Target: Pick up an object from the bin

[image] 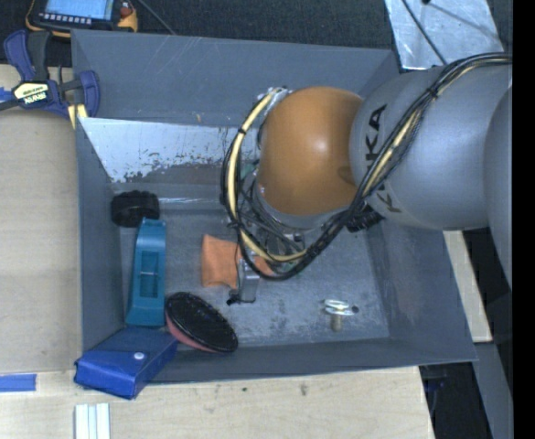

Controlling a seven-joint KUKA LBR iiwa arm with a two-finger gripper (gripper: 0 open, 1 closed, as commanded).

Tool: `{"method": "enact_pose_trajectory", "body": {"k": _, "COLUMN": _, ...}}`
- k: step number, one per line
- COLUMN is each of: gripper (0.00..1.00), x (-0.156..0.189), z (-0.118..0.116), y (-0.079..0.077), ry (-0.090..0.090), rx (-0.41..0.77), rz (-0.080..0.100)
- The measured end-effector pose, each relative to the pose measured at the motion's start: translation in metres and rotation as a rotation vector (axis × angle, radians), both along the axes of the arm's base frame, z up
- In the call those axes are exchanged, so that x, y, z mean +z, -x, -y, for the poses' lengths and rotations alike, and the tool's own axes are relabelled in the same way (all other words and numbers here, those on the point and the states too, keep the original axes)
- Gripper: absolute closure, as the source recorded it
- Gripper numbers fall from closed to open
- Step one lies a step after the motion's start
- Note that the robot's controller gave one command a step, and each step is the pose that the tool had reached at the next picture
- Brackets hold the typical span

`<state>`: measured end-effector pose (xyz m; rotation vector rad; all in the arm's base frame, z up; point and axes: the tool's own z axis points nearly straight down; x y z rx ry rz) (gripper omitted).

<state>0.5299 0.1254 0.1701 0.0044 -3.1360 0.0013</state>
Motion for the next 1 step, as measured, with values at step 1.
{"method": "enact_pose_trajectory", "body": {"k": 1, "gripper": 0.0, "x": 0.0048, "z": 0.0004, "y": -0.0017, "ry": -0.002, "rx": -0.002, "rz": 0.008}}
